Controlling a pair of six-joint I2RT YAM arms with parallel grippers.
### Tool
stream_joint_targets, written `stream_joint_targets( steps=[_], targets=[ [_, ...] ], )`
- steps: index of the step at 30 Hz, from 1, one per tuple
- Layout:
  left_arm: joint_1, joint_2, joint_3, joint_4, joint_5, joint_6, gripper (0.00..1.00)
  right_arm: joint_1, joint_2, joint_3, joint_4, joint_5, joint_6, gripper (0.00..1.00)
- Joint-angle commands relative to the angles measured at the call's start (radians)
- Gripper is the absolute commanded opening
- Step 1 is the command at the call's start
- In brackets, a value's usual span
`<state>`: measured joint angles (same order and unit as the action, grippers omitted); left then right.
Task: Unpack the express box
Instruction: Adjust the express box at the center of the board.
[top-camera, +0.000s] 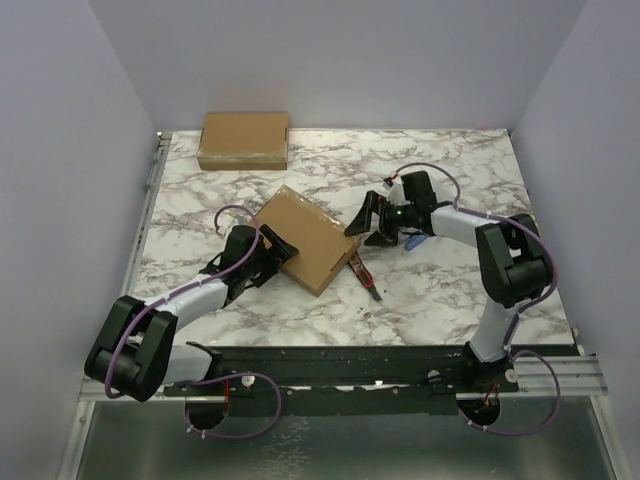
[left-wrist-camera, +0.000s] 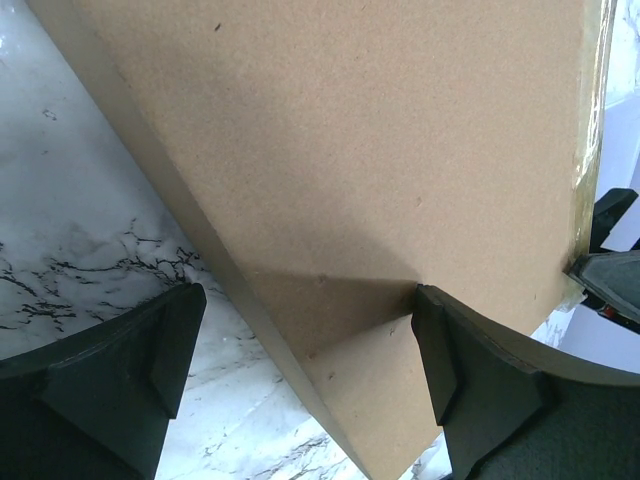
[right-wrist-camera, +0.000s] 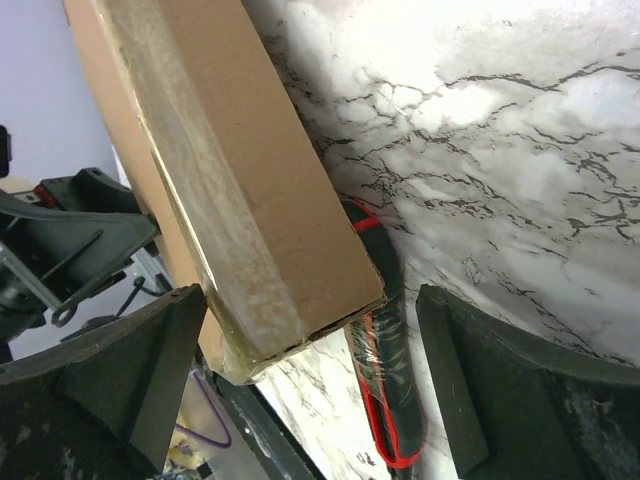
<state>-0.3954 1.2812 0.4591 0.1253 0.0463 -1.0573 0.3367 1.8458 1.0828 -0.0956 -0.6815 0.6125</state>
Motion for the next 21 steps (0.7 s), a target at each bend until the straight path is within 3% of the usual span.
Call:
stream_joint_targets(
  steps=[1, 8, 12, 18, 21],
  targets=[
    [0.007, 0.024, -0.055, -0.095, -0.061, 0.049, 0.91, -0.01, 0.018, -0.057, 0.177, -0.14, 0.03, 1.0],
    [0.007, 0.006, -0.08, -0.079, -0.066, 0.048, 0.91, 0.01, 0.062, -0.114, 0.375, -0.233, 0.14, 0.99],
    [0.007, 0.005, -0.086, -0.07, -0.067, 0.049, 0.91, 0.013, 0.071, -0.117, 0.444, -0.255, 0.167, 0.93],
    [0.008, 0.04, -0.082, -0.036, -0.065, 0.067, 0.91, 0.053, -0.109, -0.113, 0.387, -0.134, 0.059, 0.72],
    [0.007, 0.089, -0.044, -0.034, -0.068, 0.093, 0.92, 0.111, -0.235, -0.106, 0.291, 0.016, -0.025, 0.67]
  ],
)
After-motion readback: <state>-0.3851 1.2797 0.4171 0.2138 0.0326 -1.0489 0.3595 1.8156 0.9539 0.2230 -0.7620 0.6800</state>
